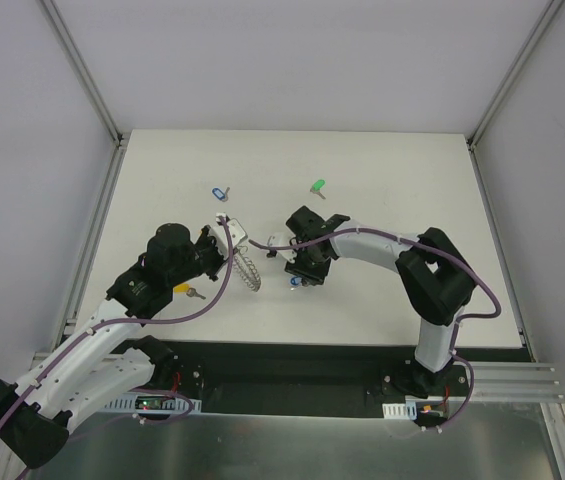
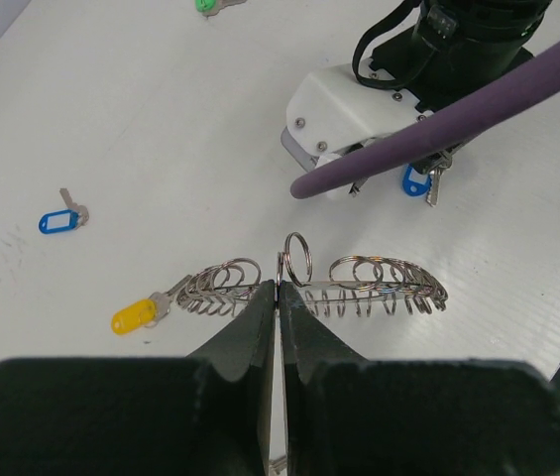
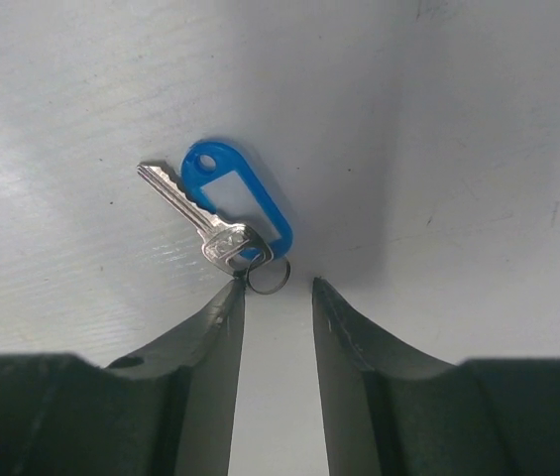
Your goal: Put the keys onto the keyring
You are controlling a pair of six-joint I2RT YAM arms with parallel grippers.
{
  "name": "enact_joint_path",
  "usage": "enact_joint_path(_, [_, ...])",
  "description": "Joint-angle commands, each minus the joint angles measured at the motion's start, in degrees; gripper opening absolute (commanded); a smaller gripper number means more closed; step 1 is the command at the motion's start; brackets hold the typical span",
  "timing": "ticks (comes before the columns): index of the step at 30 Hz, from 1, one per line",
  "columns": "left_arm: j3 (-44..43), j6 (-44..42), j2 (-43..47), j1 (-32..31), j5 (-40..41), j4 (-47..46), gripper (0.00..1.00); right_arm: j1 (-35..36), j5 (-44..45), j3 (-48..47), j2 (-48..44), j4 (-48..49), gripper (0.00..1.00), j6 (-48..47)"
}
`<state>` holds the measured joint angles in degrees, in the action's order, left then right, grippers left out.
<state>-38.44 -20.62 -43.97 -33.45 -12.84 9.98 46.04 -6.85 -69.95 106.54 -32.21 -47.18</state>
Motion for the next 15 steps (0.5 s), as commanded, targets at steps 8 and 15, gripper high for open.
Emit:
enact_joint_path(8, [-1.12,-1.26,2.22,-0.39,1.33,-1.8,0.0,2.73,0.26,-0.09,-0.02,6.45,0.43,14.21])
enact_joint_path(15, [-1.03,-1.35,2.92,-0.39,1.24,-1.72,0.0,5.11,3.16,-1.59,1.56,8.74,0.43,21.07])
